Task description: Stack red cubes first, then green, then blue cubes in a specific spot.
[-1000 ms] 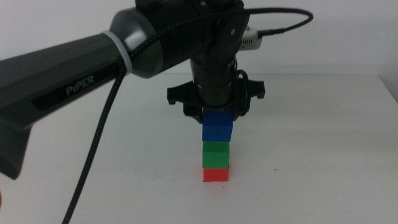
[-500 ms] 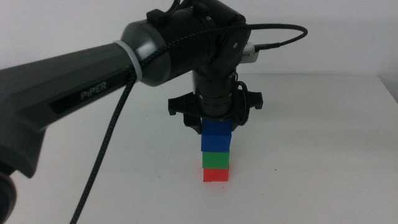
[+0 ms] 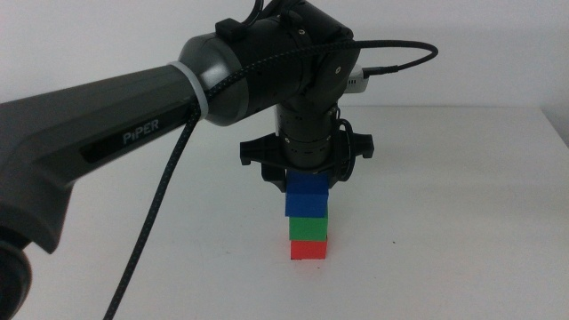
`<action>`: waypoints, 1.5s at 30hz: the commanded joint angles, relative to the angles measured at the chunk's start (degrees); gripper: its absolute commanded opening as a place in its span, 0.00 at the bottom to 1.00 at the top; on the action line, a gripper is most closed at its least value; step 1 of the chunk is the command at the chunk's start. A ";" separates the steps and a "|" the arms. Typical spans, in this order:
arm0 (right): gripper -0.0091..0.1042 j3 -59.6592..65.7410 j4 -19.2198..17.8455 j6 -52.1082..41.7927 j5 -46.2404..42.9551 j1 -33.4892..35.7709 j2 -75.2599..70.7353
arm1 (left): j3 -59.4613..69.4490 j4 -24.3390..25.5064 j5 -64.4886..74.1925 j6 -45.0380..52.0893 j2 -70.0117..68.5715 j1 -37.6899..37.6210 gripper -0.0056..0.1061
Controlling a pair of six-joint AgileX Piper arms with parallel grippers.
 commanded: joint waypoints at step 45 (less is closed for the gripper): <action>0.89 0.16 -0.30 -0.45 -0.53 0.03 -0.46 | -1.02 1.37 -0.12 3.68 -11.28 0.06 0.88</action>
